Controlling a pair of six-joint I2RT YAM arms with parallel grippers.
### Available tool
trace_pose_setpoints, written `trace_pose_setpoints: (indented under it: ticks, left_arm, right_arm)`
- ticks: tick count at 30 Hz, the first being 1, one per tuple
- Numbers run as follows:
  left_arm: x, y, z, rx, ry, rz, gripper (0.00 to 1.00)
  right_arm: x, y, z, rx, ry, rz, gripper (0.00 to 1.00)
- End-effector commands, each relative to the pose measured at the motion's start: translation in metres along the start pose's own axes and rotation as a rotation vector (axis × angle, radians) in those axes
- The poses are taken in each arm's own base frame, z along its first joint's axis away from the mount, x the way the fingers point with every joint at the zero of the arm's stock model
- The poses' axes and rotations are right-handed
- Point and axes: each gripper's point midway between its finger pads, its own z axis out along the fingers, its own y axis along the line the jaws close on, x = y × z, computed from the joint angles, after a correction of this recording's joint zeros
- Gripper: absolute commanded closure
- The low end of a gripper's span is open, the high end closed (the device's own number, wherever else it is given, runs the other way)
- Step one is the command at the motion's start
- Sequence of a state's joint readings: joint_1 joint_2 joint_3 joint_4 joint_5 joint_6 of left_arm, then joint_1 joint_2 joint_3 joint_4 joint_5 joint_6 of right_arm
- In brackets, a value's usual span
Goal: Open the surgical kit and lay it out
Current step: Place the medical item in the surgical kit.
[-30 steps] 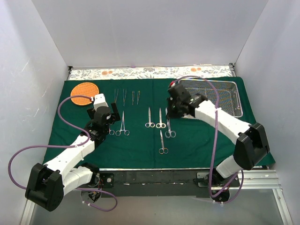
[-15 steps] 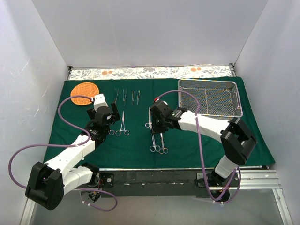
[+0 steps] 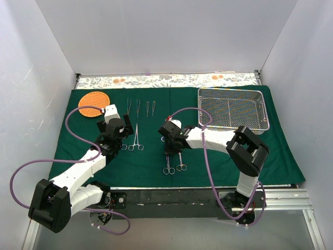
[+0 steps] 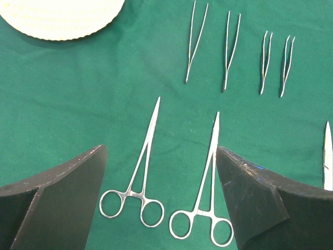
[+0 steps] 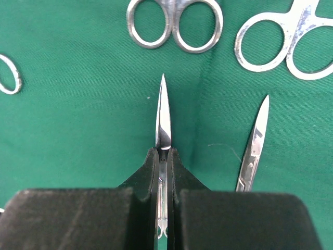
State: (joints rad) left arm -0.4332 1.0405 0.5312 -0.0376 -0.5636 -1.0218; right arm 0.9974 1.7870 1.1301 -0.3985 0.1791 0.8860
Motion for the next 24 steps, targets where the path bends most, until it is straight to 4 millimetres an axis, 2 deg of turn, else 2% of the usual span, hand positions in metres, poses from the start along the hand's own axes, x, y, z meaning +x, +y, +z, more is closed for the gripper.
trace_pose_setpoints:
  ticks: [1, 17, 24]
  left_arm:
    - [-0.006, 0.0, -0.001, -0.006, -0.018, -0.011, 0.15]
    - [-0.006, -0.004, -0.002, 0.008, -0.02, -0.004, 0.15]
    - [-0.007, -0.005, -0.004, 0.013, -0.025, -0.004, 0.15]
  right_arm:
    - [-0.018, 0.01, -0.003, 0.012, -0.074, 0.044, 0.99]
    - [-0.027, 0.014, 0.005, 0.037, -0.097, 0.049, 0.91]
    - [-0.027, 0.017, 0.003, 0.008, -0.106, 0.044, 0.66]
